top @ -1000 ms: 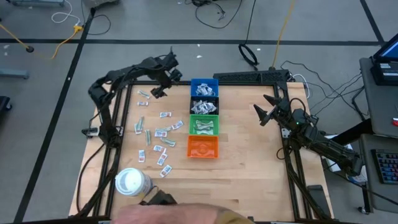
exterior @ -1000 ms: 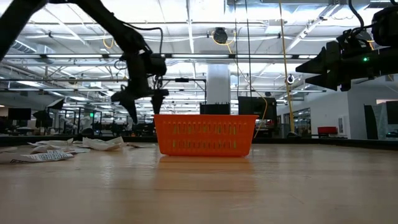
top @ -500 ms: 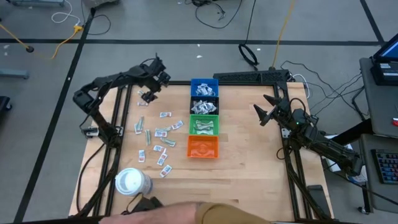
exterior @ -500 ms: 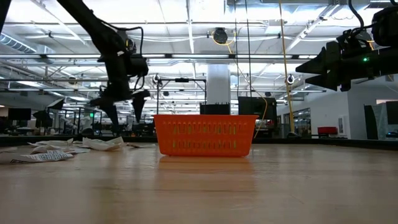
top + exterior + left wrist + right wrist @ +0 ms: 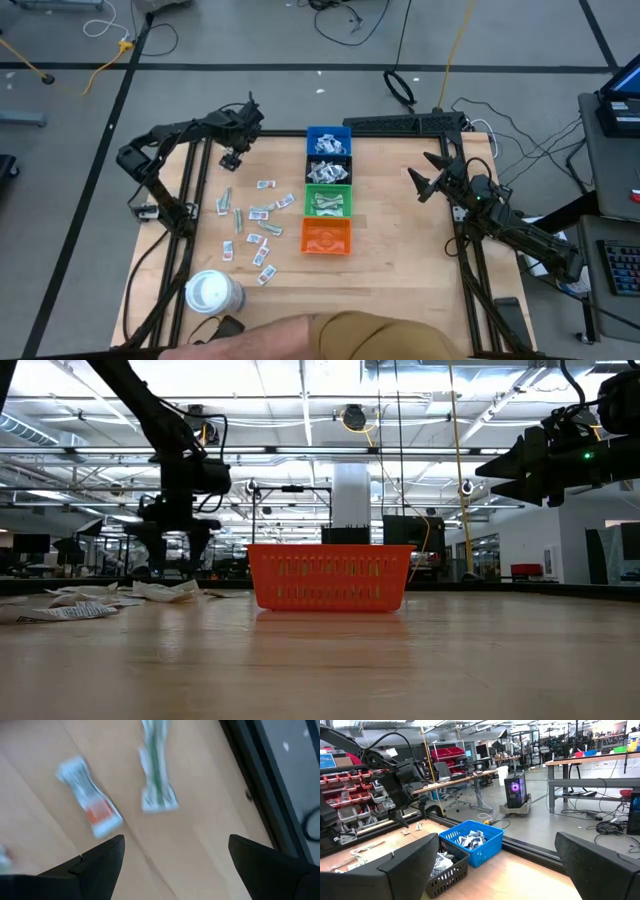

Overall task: Pick & Place First Aid Supplies
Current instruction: Put the green bandage into the green bin

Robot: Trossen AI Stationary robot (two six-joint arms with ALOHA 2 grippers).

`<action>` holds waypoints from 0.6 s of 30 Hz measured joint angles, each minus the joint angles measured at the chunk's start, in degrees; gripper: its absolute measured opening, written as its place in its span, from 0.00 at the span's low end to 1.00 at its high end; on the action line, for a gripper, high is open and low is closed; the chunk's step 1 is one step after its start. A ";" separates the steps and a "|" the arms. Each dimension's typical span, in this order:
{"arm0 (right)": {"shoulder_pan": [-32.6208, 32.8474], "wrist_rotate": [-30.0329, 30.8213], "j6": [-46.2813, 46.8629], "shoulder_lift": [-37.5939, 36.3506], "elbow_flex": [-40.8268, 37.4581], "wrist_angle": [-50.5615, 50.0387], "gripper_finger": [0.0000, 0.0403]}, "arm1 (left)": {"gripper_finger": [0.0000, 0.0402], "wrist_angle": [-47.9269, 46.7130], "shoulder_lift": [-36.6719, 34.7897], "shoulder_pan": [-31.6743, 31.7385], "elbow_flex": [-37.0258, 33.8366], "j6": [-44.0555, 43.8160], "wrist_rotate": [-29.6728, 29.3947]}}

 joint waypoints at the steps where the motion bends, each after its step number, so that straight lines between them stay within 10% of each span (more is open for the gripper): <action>1: 0.02 0.02 0.00 0.00 0.00 0.00 0.98 | 0.90 -0.84 0.00 0.04 0.00 0.04 -1.57; 18: 0.02 0.00 0.00 0.00 -0.01 0.00 0.98 | 0.90 -3.01 3.33 0.26 -2.03 0.60 -6.69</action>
